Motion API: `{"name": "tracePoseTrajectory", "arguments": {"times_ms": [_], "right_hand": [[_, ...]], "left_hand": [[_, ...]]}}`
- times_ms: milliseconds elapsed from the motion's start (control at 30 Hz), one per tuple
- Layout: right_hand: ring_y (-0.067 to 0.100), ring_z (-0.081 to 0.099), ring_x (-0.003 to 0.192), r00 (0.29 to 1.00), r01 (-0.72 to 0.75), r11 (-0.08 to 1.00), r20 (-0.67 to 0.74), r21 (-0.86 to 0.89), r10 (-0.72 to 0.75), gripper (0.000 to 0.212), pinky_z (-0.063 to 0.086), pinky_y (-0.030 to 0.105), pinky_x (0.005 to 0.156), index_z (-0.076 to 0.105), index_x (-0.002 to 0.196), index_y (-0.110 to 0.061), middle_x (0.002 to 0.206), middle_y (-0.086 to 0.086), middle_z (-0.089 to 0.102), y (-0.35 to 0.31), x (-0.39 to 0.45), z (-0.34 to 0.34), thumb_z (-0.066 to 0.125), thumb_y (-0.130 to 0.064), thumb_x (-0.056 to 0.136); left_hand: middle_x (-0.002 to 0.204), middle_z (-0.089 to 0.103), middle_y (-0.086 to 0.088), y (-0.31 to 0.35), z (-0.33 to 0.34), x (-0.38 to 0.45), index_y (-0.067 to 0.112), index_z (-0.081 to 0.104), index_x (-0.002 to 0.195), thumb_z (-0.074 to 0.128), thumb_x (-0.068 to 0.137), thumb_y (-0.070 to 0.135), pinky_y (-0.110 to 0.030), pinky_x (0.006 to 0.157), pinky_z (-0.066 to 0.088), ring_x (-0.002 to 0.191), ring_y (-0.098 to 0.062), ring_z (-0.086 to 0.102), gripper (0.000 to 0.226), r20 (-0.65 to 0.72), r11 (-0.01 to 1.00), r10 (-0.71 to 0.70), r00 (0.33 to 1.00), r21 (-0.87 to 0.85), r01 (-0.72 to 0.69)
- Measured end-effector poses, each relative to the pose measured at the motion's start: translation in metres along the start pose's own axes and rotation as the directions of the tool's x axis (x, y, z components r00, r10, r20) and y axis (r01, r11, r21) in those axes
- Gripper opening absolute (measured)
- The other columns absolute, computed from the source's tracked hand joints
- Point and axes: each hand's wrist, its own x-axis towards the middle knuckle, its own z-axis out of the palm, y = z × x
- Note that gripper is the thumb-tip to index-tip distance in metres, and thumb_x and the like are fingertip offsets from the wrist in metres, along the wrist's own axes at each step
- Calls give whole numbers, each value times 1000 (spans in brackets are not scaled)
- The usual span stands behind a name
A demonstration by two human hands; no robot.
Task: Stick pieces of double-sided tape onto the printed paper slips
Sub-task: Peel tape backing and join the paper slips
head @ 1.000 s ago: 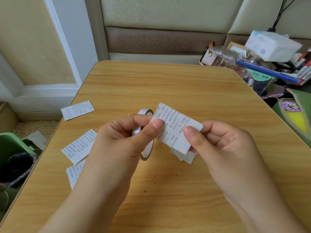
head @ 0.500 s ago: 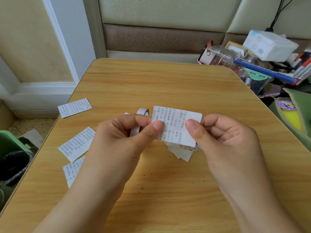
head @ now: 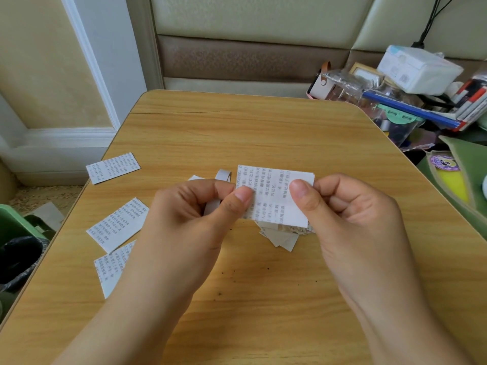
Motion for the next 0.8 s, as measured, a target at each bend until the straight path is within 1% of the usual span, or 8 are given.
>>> {"name": "tracePoseTrajectory", "arguments": {"times_ms": [67, 133, 233, 400, 567, 633, 733, 800], "right_hand": [[6, 49, 50, 1000, 3, 1000, -3, 5, -3, 32, 39, 16, 47, 64, 72, -12, 59, 8, 64, -1, 0, 0, 71, -43, 74], [6, 47, 48, 1000, 6, 1000, -3, -1, -6, 32, 37, 15, 46, 64, 71, -12, 57, 9, 62, -2, 0, 1, 69, -43, 73], [4, 44, 47, 1000, 5, 1000, -12, -4, -5, 33, 35, 14, 45, 63, 70, -11, 52, 7, 59, -2, -1, 1, 67, -44, 73], [3, 39, 44, 1000, 13, 999, -25, -30, -13, 33, 32, 13, 44, 63, 67, -13, 47, -4, 52, -2, 0, 2, 64, -45, 73], [1, 39, 42, 999, 21, 999, -36, -50, -23, 34, 30, 10, 43, 61, 62, -12, 46, -7, 52, -2, -2, 2, 61, -44, 75], [1, 41, 43, 999, 23, 998, -37, -55, -25, 34, 31, 10, 43, 62, 63, -13, 48, -6, 55, -2, -1, 3, 60, -45, 75], [6, 50, 47, 999, 27, 997, -32, -74, -29, 35, 37, 13, 44, 64, 67, -13, 58, 4, 65, 0, -1, 3, 61, -46, 77], [5, 49, 48, 999, 40, 995, -22, -93, -42, 35, 36, 13, 45, 64, 68, -13, 59, 6, 65, 0, -1, 2, 62, -46, 79]], "left_hand": [[62, 29, -25, 0, 0, 0, 23, 70, 62, 73, 73, 44, -23, 49, 25, 59, -30, 26, 24, -1, 1000, -3, 1000, 11, 3], [62, 31, -27, 1, 0, -1, 22, 71, 62, 72, 74, 44, -23, 49, 25, 60, -33, 27, 24, -9, 1000, -5, 1000, 20, 6], [61, 31, -27, 1, 0, -1, 22, 71, 63, 70, 75, 42, -19, 47, 24, 60, -33, 26, 23, -17, 1000, -12, 1000, 9, 12], [60, 28, -25, 1, 1, -2, 16, 70, 66, 70, 76, 38, -18, 45, 22, 60, -32, 23, 24, -21, 1000, -22, 1000, 4, 22], [59, 31, -26, 1, 1, -3, 14, 69, 67, 73, 75, 38, -19, 45, 22, 59, -33, 24, 27, -6, 1000, -17, 1000, 16, 17], [59, 32, -27, 1, 1, -4, 13, 69, 67, 69, 75, 39, -21, 45, 22, 59, -34, 23, 27, -2, 1000, -24, 1000, 18, 24], [59, 34, -27, 2, 1, -4, 15, 69, 67, 73, 75, 42, -19, 45, 22, 60, -34, 24, 27, 9, 1000, -25, 1000, 16, 25], [60, 33, -27, 1, 0, -4, 15, 69, 66, 74, 72, 41, -21, 46, 22, 60, -35, 24, 27, 22, 1000, -23, 999, 6, 23]]}}
